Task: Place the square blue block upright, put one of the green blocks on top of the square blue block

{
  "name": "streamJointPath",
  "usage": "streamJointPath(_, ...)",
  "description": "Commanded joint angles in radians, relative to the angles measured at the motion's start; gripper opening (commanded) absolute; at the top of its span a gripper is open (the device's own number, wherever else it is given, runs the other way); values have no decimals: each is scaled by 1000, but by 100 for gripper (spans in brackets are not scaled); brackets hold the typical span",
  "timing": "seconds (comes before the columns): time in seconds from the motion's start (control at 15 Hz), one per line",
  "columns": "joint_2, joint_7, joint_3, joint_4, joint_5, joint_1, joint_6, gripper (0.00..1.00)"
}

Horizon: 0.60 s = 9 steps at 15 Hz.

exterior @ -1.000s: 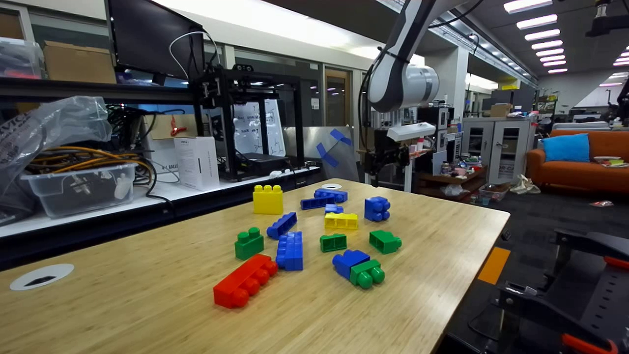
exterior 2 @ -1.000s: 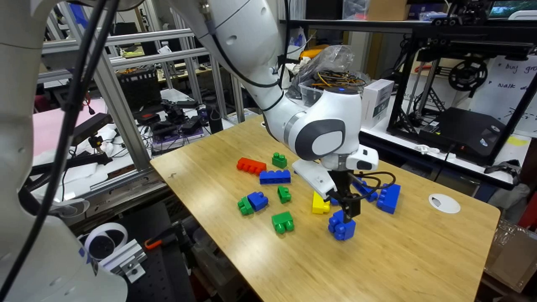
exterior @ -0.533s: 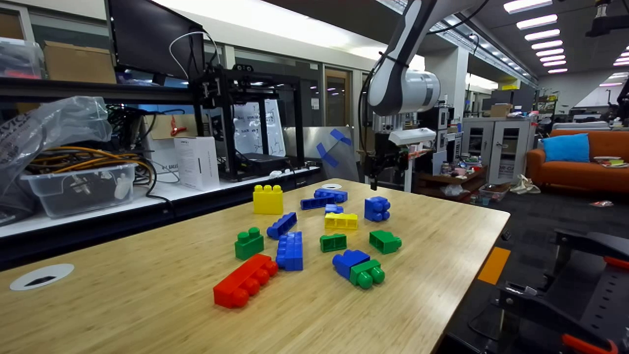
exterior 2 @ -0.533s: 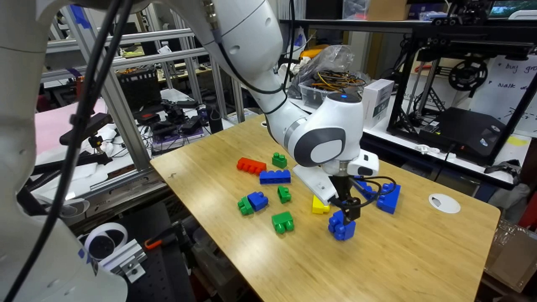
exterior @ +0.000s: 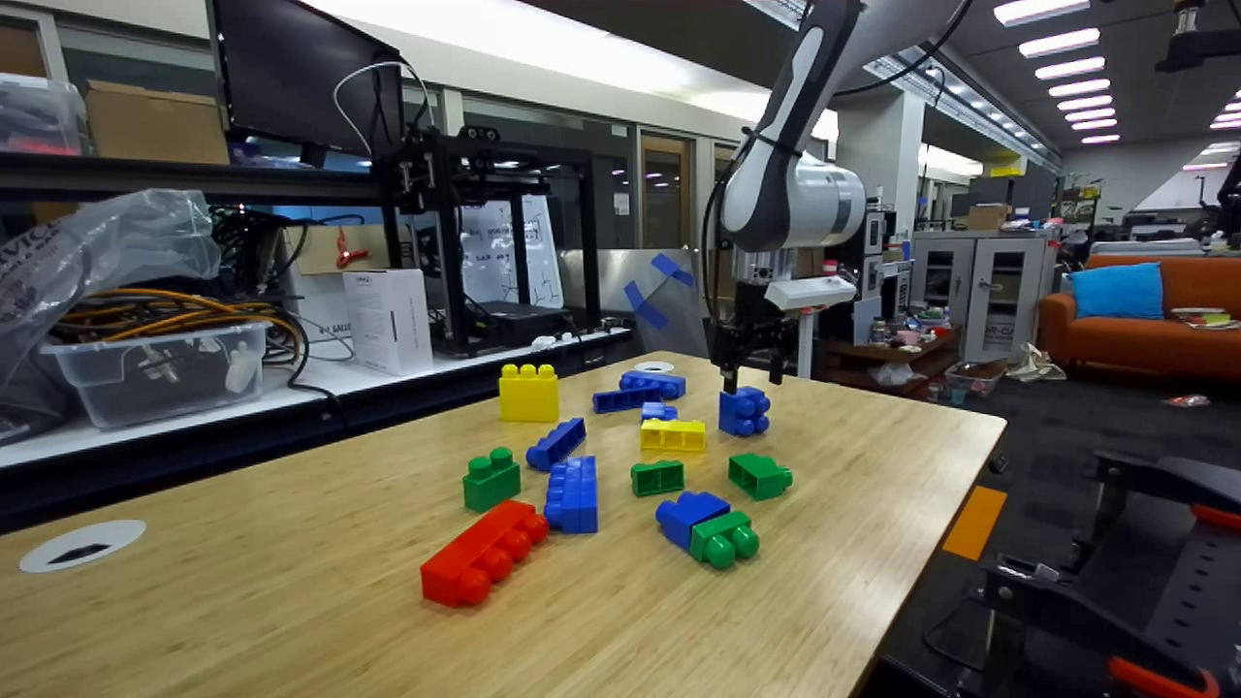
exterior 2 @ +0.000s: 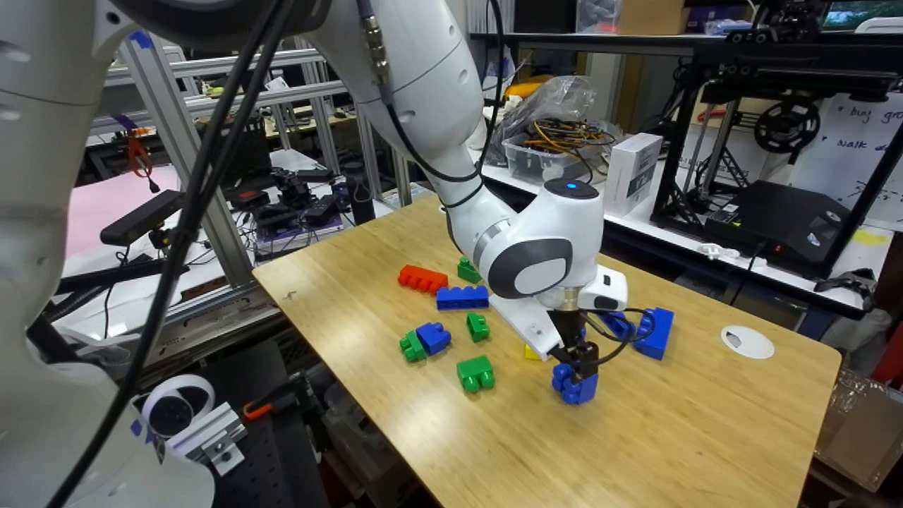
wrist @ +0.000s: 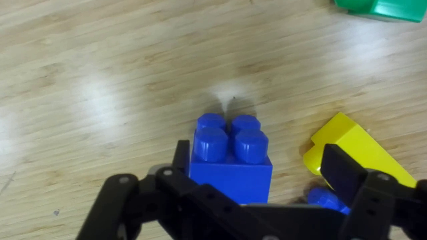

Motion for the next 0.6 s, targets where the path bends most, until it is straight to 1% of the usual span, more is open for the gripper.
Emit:
streamJointPath(0.0, 40, -32, 17, 32, -1, -19, 38, 100)
streamJointPath(0.53, 86, -32, -6, 101, -26, -10, 40, 100)
